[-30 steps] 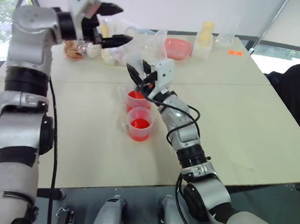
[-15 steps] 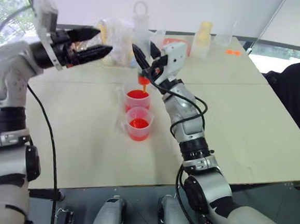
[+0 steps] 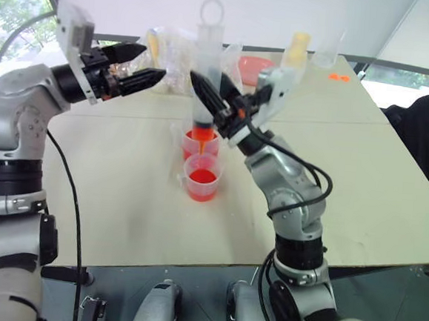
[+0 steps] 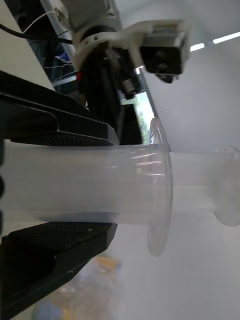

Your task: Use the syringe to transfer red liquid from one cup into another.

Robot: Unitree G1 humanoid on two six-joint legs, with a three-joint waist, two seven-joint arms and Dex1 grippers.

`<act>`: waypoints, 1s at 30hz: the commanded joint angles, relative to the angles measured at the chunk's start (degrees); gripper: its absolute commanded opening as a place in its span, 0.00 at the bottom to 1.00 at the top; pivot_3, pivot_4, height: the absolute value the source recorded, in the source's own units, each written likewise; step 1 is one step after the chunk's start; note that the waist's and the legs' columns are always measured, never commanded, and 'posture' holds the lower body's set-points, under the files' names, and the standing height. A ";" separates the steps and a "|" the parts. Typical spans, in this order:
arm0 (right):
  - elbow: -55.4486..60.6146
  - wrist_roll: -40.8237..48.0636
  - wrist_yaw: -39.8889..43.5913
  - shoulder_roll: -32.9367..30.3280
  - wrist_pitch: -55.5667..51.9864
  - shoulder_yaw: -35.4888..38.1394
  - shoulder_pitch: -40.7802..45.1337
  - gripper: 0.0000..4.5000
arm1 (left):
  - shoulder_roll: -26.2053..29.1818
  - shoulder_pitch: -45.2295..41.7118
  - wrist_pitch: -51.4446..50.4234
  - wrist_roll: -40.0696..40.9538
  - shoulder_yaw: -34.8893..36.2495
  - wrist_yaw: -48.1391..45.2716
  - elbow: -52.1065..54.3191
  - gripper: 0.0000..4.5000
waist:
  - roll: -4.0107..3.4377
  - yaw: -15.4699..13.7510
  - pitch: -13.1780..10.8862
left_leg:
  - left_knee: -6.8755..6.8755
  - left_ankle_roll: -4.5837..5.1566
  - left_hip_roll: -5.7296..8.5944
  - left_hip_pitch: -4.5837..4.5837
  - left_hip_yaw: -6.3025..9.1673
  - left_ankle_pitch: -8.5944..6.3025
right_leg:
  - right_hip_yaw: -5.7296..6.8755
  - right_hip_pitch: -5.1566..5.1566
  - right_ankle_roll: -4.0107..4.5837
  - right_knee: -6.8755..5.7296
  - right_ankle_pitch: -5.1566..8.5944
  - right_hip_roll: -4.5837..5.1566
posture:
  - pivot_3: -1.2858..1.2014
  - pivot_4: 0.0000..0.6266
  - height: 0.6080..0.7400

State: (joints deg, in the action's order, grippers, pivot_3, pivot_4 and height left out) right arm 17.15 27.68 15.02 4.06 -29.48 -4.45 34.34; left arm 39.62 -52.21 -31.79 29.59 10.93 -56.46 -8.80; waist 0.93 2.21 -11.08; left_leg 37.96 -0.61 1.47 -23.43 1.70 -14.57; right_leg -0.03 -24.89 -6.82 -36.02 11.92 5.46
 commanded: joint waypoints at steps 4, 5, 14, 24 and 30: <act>2.25 -2.80 -0.56 0.13 3.16 -2.40 -0.34 0.32 | -1.16 -6.27 2.76 -0.28 -2.37 -1.14 1.40 0.89 | 0.00 0.17 0.00 | 0.00 0.00 0.00 0.01 -0.01 0.00 | 0.00 0.00 0.00 0.00 0.00 -0.01 | 0.52 0.24 1.00; 1.93 -3.19 -0.51 0.10 3.58 -2.55 -0.35 0.32 | -1.52 -7.25 2.89 -0.22 -2.84 -1.52 1.54 0.89 | 0.00 0.17 0.00 | 0.00 0.00 0.00 0.01 0.00 0.00 | 0.00 0.00 0.00 0.00 0.00 -0.02 | 0.52 0.24 1.00; 0.44 -6.06 0.45 -0.28 6.67 -4.07 -0.70 0.32 | -3.73 -14.10 6.75 -1.92 -4.47 -1.98 -3.46 0.89 | 0.00 0.18 0.00 | 0.00 0.00 0.00 0.02 -0.01 0.00 | 0.00 0.00 0.00 0.00 0.00 -0.02 | 0.52 0.24 1.00; -1.01 -7.92 0.37 0.17 8.51 -4.78 -1.18 0.32 | -3.23 -15.53 8.94 -2.93 -5.71 -5.50 -5.34 0.89 | 0.00 0.25 0.00 | 0.00 0.01 0.00 0.01 -0.01 0.00 | 0.00 0.00 -0.01 0.01 0.00 -0.03 | 0.52 0.24 1.00; -1.74 -8.08 0.28 0.23 8.99 -4.75 -1.20 0.32 | 0.35 -13.17 4.48 -0.85 -5.23 -9.40 -2.52 0.89 | 0.00 0.31 0.00 | -0.01 0.01 -0.04 0.01 -0.01 0.00 | 0.00 0.00 0.00 0.01 0.01 -0.05 | 0.52 0.24 1.00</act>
State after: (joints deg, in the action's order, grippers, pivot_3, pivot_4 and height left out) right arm 14.84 19.59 15.02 3.64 -20.99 -8.70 33.07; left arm 38.73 -65.02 -27.17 27.21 3.61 -65.18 -13.59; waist 0.93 2.52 -11.08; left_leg 37.96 -0.60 1.43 -23.42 1.69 -14.57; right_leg -0.03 -24.90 -6.82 -36.00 11.93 5.41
